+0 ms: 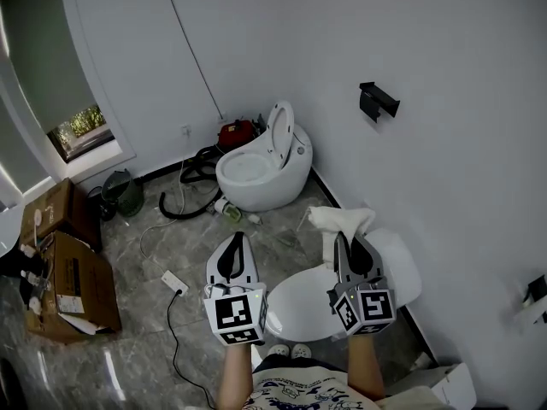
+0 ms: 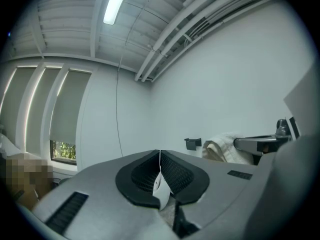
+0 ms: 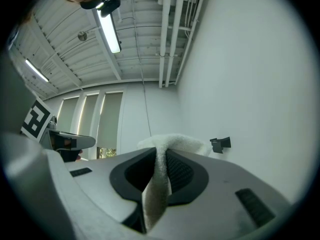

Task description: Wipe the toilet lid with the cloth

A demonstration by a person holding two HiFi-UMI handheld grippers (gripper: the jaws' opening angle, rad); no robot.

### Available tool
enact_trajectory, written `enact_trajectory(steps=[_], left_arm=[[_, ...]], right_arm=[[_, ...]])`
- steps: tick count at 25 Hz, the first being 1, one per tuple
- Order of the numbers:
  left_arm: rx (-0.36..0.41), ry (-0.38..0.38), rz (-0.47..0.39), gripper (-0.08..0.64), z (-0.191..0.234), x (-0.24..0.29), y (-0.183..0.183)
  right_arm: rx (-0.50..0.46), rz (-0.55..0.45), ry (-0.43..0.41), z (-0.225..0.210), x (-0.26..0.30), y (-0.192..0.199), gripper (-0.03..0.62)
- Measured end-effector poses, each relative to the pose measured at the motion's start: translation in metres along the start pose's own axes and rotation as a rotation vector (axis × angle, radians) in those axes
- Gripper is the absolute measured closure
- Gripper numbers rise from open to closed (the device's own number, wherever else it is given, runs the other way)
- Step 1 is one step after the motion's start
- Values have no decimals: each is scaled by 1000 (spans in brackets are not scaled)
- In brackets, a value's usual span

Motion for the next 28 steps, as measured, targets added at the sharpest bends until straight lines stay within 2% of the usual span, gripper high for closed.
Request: enact_trajectory(steps=[14,28], left_arm=[[-4,-12,10,551,6,1,2],[0,0,-20,551,5,3,-5]], right_arm=[[16,14,1,-3,2,5,546],[-2,10,-4,-1,4,3,546]])
Point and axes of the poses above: the fingertips, and each gripper's own axes: x forward along the fingers, z to its left, y out of its underside, the point moved 1 cm from there along -x, backward along the fingers, and after that the axes turned 14 degrees about x, right-handed, at the moved point
